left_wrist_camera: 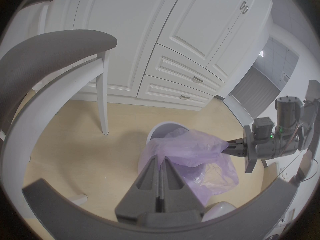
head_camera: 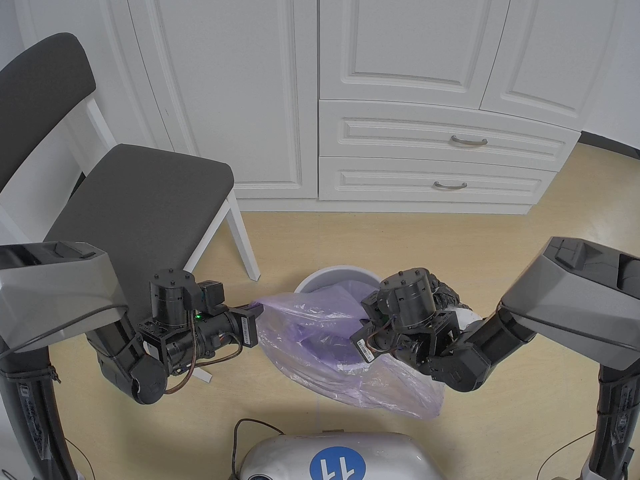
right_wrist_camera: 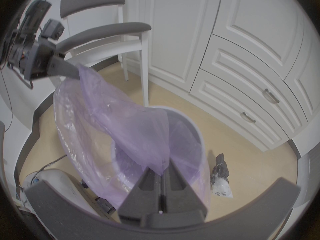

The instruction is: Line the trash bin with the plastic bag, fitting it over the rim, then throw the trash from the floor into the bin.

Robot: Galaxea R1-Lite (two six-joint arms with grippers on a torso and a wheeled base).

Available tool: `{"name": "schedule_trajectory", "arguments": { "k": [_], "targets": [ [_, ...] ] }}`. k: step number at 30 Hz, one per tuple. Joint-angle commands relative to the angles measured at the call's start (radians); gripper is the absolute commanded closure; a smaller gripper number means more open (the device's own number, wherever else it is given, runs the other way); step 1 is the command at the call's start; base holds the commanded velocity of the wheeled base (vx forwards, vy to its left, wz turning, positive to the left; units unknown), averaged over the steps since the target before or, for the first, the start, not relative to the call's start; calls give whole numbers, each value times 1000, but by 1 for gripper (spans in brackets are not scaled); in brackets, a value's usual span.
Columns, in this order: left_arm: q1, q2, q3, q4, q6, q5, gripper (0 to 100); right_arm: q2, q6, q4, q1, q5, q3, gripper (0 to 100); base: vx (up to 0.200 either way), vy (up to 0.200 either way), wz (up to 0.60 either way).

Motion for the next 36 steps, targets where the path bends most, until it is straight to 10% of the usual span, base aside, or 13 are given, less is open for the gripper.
{"name": "schedule_trajectory", "arguments": {
  "k": [1,36],
  "targets": [
    [4,97,-44,-30,-13,8,100,1,-1,-1,-41,0,-59,100,0,0,0],
    [77,84,-102,-91,-171,8,100,311,-65,-117,-179,6,-513,100,0,0,0]
  ]
}}
